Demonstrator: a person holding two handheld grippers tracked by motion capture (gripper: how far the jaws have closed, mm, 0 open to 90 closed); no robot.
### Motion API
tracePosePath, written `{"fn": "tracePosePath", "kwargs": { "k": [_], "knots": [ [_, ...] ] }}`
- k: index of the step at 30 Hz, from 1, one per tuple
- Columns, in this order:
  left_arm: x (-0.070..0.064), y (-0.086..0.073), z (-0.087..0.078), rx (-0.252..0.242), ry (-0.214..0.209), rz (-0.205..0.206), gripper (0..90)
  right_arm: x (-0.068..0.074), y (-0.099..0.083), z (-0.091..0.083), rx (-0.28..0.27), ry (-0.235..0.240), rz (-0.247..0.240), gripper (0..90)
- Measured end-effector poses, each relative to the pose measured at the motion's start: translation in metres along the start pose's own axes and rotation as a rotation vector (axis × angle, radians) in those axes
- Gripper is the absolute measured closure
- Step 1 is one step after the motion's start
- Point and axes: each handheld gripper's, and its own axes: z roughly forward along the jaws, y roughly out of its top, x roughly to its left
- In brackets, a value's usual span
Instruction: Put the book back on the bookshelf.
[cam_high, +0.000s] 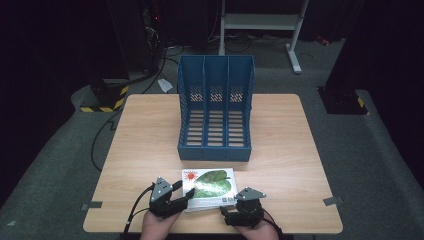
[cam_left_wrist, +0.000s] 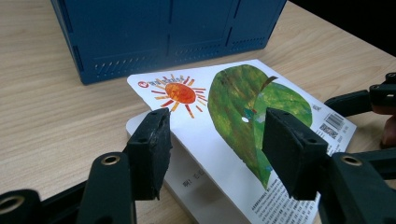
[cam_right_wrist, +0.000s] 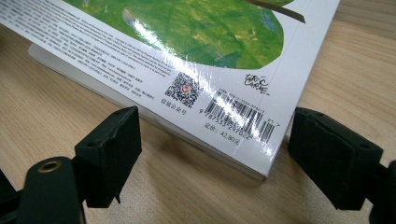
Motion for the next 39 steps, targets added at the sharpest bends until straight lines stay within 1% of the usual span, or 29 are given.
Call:
{"fn": "tracePosePath", "kwargs": {
  "k": [3, 4, 5, 9, 10, 12, 14, 16, 17, 20, 22, 23, 24, 25, 26, 27, 29, 31, 33, 35, 36, 37, 38, 39],
  "knots": [
    [0.000, 0.000, 0.000, -0.008, 0.002, 0.010, 42.6, 0.000, 0.000, 0.000, -0.005, -0.014, -0.005, 19.8],
    [0.000, 0.000, 0.000, -0.003, 0.003, 0.004, 42.9, 0.000, 0.000, 0.000, -0.007, -0.023, -0.006, 21.6],
    [0.001, 0.000, 0.001, 0.005, 0.004, 0.011, 42.9, 0.000, 0.000, 0.000, -0.008, -0.027, -0.006, 21.9],
    [0.003, -0.002, 0.003, 0.019, 0.006, -0.004, 42.5, 0.001, -0.001, -0.001, -0.011, -0.039, -0.010, 24.9],
    [0.004, -0.002, 0.004, 0.022, 0.005, -0.009, 42.0, 0.001, -0.001, -0.001, -0.011, -0.037, 0.004, 25.2],
    [0.006, -0.003, 0.004, 0.028, 0.009, -0.015, 40.6, 0.000, -0.001, -0.001, -0.017, -0.030, 0.004, 25.7],
    [0.008, -0.004, 0.005, 0.034, 0.014, -0.032, 38.7, 0.000, -0.002, -0.002, -0.018, -0.031, 0.012, 27.0],
    [0.010, -0.005, 0.007, 0.047, -0.007, -0.058, 38.1, 0.000, -0.002, -0.002, -0.019, -0.036, 0.011, 27.5],
    [0.011, -0.005, 0.009, 0.056, -0.025, -0.071, 37.8, 0.000, -0.002, -0.002, -0.020, -0.037, 0.009, 27.5],
    [0.011, -0.006, 0.013, 0.075, -0.064, -0.091, 38.1, 0.000, -0.002, -0.002, -0.019, -0.041, 0.005, 27.6],
    [0.011, -0.006, 0.016, 0.081, -0.096, -0.107, 38.2, 0.001, -0.002, -0.002, -0.017, -0.042, 0.010, 27.6],
    [0.011, -0.004, 0.018, 0.087, -0.119, -0.115, 38.2, 0.000, -0.002, -0.002, -0.018, -0.041, 0.009, 27.6],
    [0.011, -0.004, 0.021, 0.089, -0.141, -0.115, 37.8, 0.000, -0.002, -0.002, -0.020, -0.040, 0.004, 27.6],
    [0.011, -0.002, 0.024, 0.100, -0.178, -0.111, 35.9, -0.001, -0.002, -0.002, -0.020, -0.038, 0.005, 27.7],
    [0.011, -0.001, 0.025, 0.107, -0.187, -0.113, 33.2, 0.000, -0.002, -0.002, -0.019, -0.036, 0.012, 27.9],
    [0.011, 0.000, 0.027, 0.117, -0.191, -0.107, 33.2, -0.001, -0.002, -0.002, -0.019, -0.034, 0.009, 28.3],
    [0.012, 0.001, 0.027, 0.126, -0.193, -0.081, 34.6, -0.002, -0.002, -0.003, -0.015, -0.028, 0.013, 29.3],
    [0.015, 0.002, 0.027, 0.131, -0.197, -0.082, 38.8, -0.003, -0.003, -0.004, -0.013, -0.024, -0.002, 30.4],
    [0.018, 0.002, 0.028, 0.145, -0.198, -0.077, 43.1, -0.004, -0.006, -0.008, -0.013, -0.010, 0.002, 31.8],
    [0.020, 0.003, 0.028, 0.150, -0.201, -0.081, 47.1, -0.005, -0.007, -0.009, -0.018, -0.010, 0.002, 32.9],
    [0.022, 0.006, 0.029, 0.152, -0.204, -0.071, 49.0, -0.007, -0.008, -0.013, -0.027, -0.016, 0.009, 34.1],
    [0.022, 0.006, 0.029, 0.152, -0.204, -0.071, 50.0, -0.007, -0.008, -0.013, -0.027, -0.016, 0.009, 34.1],
    [0.021, 0.007, 0.029, 0.151, -0.198, -0.029, 50.7, -0.010, -0.008, -0.016, -0.043, -0.029, 0.014, 35.3],
    [0.021, 0.007, 0.029, 0.151, -0.198, -0.029, 51.0, -0.010, -0.008, -0.016, -0.043, -0.029, 0.014, 35.3]
  ]
}}
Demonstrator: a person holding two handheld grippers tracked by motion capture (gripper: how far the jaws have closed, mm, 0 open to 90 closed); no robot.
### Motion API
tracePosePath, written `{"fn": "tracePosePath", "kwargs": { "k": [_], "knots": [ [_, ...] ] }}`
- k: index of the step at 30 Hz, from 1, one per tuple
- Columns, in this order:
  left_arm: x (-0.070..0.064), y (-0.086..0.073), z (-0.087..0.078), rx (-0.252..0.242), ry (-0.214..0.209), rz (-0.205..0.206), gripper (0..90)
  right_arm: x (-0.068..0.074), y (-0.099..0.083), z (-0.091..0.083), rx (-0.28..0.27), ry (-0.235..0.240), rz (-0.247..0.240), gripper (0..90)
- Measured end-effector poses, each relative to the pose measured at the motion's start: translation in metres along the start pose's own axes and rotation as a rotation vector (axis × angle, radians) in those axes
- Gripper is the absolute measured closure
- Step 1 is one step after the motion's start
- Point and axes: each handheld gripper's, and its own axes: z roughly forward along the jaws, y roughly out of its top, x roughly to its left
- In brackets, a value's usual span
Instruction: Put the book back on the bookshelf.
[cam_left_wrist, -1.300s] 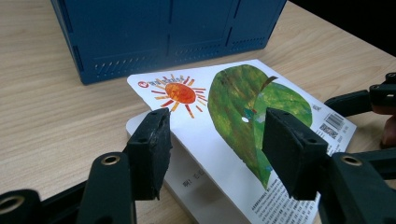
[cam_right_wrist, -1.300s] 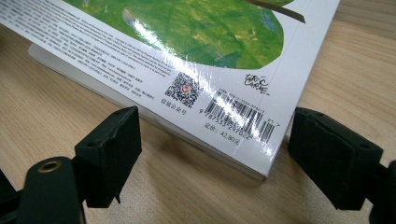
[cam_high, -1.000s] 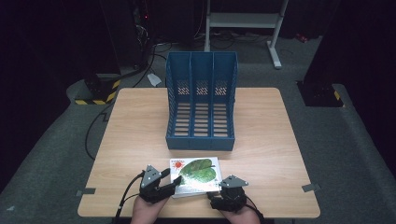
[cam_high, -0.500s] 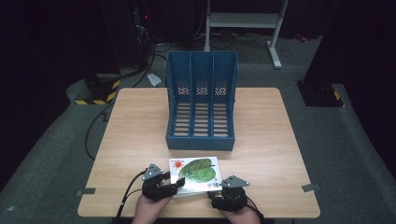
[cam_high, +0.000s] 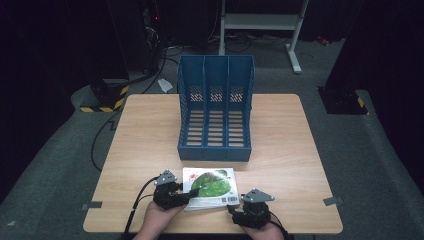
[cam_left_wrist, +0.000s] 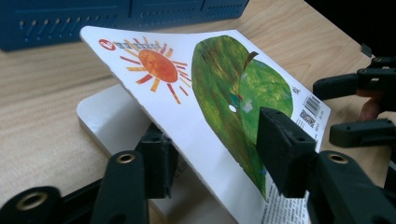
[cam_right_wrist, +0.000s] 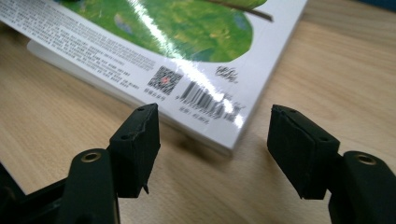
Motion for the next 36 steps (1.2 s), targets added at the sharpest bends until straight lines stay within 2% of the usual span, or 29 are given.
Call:
{"fn": "tracePosePath", "kwargs": {
  "k": [2, 3, 6, 7, 13, 15, 16, 17, 18, 19, 20, 21, 22, 25, 27, 30, 36],
  "knots": [
    [-0.001, -0.003, 0.000, -0.001, 0.011, 0.032, 51.6, -0.003, 0.002, -0.002, -0.017, -0.005, 0.019, 35.8],
    [0.001, -0.007, 0.001, -0.011, 0.003, 0.047, 52.7, -0.006, 0.004, -0.003, -0.037, -0.012, 0.028, 36.9],
    [0.001, -0.006, 0.000, -0.016, -0.003, 0.059, 53.7, -0.009, 0.006, -0.002, -0.044, -0.009, 0.036, 39.2],
    [-0.002, -0.004, -0.003, -0.032, -0.001, 0.081, 54.1, -0.012, 0.011, 0.001, -0.039, 0.018, 0.054, 40.9],
    [-0.005, -0.006, -0.004, -0.052, 0.019, 0.109, 56.1, -0.018, 0.027, 0.008, -0.039, 0.016, 0.052, 43.6],
    [-0.005, -0.007, -0.004, -0.052, 0.020, 0.111, 56.6, -0.023, 0.033, 0.008, -0.085, 0.005, 0.039, 45.9],
    [-0.004, -0.008, -0.004, -0.050, 0.023, 0.118, 56.6, -0.023, 0.033, 0.008, -0.085, 0.005, 0.039, 45.9],
    [-0.004, -0.009, -0.003, -0.049, 0.022, 0.123, 56.9, -0.024, 0.030, 0.008, -0.124, -0.008, 0.034, 45.9],
    [-0.004, -0.009, -0.003, -0.049, 0.022, 0.123, 57.1, -0.024, 0.030, 0.008, -0.124, -0.008, 0.034, 45.9],
    [-0.004, -0.010, -0.003, -0.052, 0.018, 0.121, 57.1, -0.025, 0.027, 0.008, -0.147, -0.014, 0.020, 46.8],
    [-0.004, -0.011, -0.004, -0.053, 0.015, 0.119, 57.4, -0.024, 0.023, 0.009, -0.146, -0.020, 0.015, 49.7],
    [-0.004, -0.012, -0.004, -0.054, 0.016, 0.123, 57.7, -0.025, 0.020, 0.008, -0.104, -0.007, -0.007, 49.6],
    [-0.004, -0.012, -0.004, -0.054, 0.016, 0.123, 57.8, -0.025, 0.020, 0.008, -0.104, -0.007, -0.007, 49.6],
    [-0.006, -0.013, -0.006, -0.059, 0.015, 0.137, 58.0, -0.033, 0.017, 0.003, -0.099, 0.006, 0.063, 47.7],
    [-0.006, -0.012, -0.007, -0.061, 0.016, 0.148, 58.6, -0.032, 0.016, 0.004, -0.090, 0.002, 0.049, 46.9],
    [-0.008, -0.012, -0.008, -0.072, 0.012, 0.166, 60.0, -0.032, 0.016, 0.006, -0.075, 0.007, 0.062, 44.2],
    [-0.009, -0.012, -0.010, -0.087, 0.009, 0.194, 60.9, -0.029, 0.017, 0.011, -0.049, 0.053, 0.084, 36.6]
  ]
}}
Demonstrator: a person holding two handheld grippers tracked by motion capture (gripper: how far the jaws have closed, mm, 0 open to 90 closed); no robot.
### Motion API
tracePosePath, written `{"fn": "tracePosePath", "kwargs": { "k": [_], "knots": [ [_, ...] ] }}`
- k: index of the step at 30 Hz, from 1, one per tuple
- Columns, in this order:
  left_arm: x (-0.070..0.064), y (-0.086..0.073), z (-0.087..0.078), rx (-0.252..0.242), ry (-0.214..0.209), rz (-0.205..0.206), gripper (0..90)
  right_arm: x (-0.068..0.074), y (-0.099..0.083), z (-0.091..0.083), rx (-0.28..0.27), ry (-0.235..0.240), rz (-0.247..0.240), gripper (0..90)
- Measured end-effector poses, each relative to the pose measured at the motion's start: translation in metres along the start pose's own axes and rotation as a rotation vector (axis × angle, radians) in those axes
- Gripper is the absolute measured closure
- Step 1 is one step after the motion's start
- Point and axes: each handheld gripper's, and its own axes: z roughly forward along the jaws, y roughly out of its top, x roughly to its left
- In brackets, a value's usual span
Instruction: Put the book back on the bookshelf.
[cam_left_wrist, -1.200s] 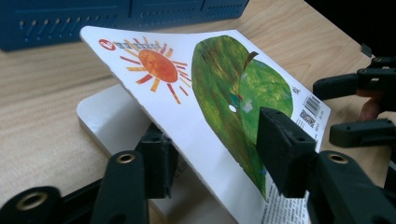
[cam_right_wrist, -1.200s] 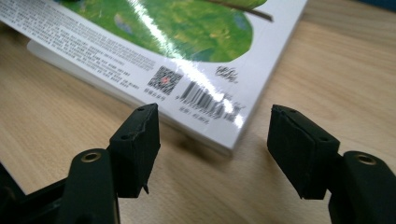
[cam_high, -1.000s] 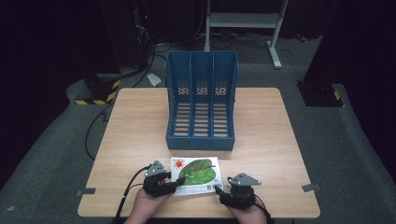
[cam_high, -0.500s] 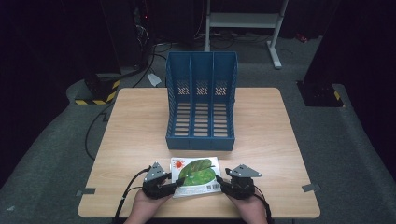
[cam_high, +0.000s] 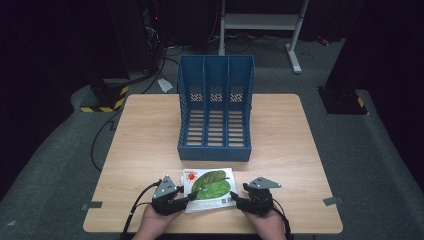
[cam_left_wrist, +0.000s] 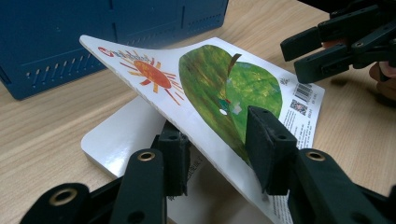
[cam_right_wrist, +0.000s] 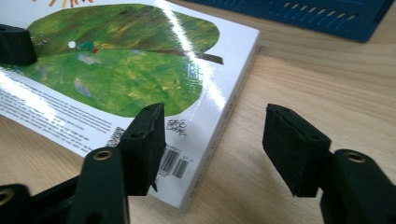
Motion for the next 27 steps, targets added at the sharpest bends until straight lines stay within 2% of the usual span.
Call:
{"fn": "tracePosePath", "kwargs": {
  "k": [3, 7, 11, 14, 16, 18, 25, 27],
  "knots": [
    [-0.002, 0.001, -0.002, -0.011, -0.002, 0.023, 61.7, 0.002, 0.000, 0.004, 0.016, 0.016, 0.022, 31.8],
    [-0.007, 0.002, -0.004, -0.031, 0.002, 0.077, 62.9, 0.004, 0.001, 0.007, 0.021, 0.029, 0.022, 30.1],
    [-0.009, 0.003, -0.006, -0.045, 0.001, 0.104, 63.1, 0.005, 0.003, 0.007, 0.010, 0.041, 0.023, 28.7],
    [-0.010, 0.003, -0.007, -0.050, 0.003, 0.115, 63.2, 0.004, 0.004, 0.007, 0.003, 0.046, 0.019, 27.9],
    [-0.010, 0.003, -0.007, -0.055, 0.002, 0.123, 63.5, 0.001, 0.006, 0.011, 0.013, 0.064, 0.039, 27.9],
    [-0.011, 0.003, -0.007, -0.060, 0.003, 0.131, 63.5, -0.003, 0.009, 0.016, 0.020, 0.101, 0.069, 27.7],
    [-0.012, 0.002, -0.007, -0.061, 0.009, 0.144, 63.5, -0.009, 0.012, 0.025, 0.027, 0.162, 0.116, 25.2],
    [-0.011, 0.002, -0.007, -0.066, 0.003, 0.132, 63.6, -0.008, 0.013, 0.025, 0.035, 0.161, 0.114, 24.4]
  ]
}}
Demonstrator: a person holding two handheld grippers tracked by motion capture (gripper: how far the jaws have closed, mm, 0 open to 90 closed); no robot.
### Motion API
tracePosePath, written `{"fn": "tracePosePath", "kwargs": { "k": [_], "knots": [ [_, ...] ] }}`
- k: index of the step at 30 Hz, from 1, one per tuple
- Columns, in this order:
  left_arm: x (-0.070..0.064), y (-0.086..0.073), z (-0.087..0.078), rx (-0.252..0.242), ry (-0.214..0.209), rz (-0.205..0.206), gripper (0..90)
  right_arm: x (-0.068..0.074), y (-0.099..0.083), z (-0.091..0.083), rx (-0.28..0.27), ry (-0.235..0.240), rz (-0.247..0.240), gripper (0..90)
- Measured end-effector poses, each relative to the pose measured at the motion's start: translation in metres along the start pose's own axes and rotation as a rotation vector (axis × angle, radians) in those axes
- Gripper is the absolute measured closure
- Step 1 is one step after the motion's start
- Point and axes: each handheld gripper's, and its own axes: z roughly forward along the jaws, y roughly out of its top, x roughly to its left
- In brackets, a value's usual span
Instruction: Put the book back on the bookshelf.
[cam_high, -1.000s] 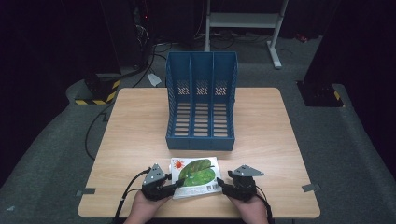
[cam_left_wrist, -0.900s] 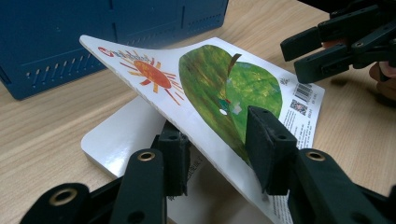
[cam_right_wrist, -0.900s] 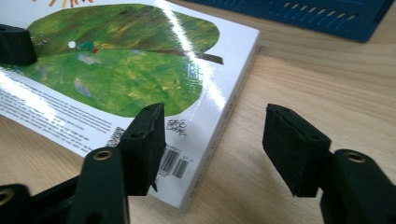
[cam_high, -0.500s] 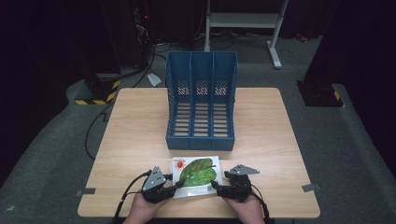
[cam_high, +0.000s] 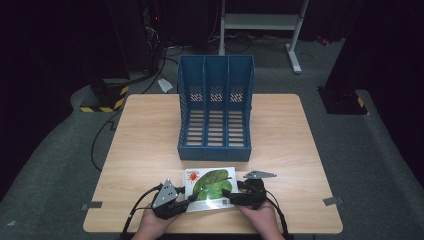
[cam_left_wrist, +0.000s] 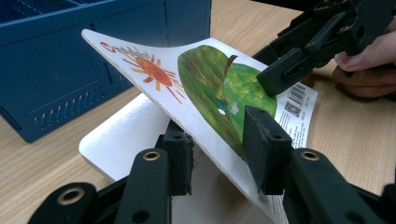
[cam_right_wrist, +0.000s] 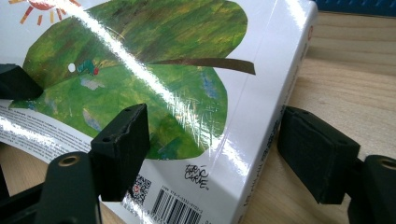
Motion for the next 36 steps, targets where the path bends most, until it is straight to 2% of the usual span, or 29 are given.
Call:
{"fn": "tracePosePath", "kwargs": {
  "k": [1, 4, 6, 10, 15, 21, 28, 36],
  "knots": [
    [0.000, 0.000, 0.000, -0.001, -0.004, -0.007, 63.6, 0.001, 0.000, 0.000, 0.003, 0.003, 0.005, 24.1],
    [-0.001, 0.000, 0.000, 0.004, 0.009, 0.005, 63.6, 0.003, 0.000, 0.000, 0.008, -0.003, 0.016, 25.8],
    [0.000, 0.000, 0.001, 0.012, 0.008, -0.004, 64.0, 0.004, 0.000, -0.003, -0.003, -0.020, 0.001, 29.3],
    [0.004, -0.002, 0.003, 0.025, 0.007, -0.055, 64.4, 0.009, -0.001, -0.009, -0.027, -0.065, -0.038, 33.5],
    [0.005, -0.001, 0.001, 0.016, 0.027, -0.061, 64.5, 0.014, -0.002, -0.016, -0.070, -0.096, -0.070, 39.3],
    [0.008, -0.001, 0.002, 0.009, 0.028, -0.103, 65.5, 0.018, -0.004, -0.023, -0.124, -0.127, -0.107, 44.9],
    [0.007, -0.002, 0.004, 0.009, 0.040, -0.107, 67.5, 0.021, -0.003, -0.030, -0.193, -0.158, -0.139, 48.3],
    [0.007, -0.002, 0.005, 0.011, 0.060, -0.103, 69.0, 0.024, -0.003, -0.035, -0.228, -0.167, -0.155, 48.8]
  ]
}}
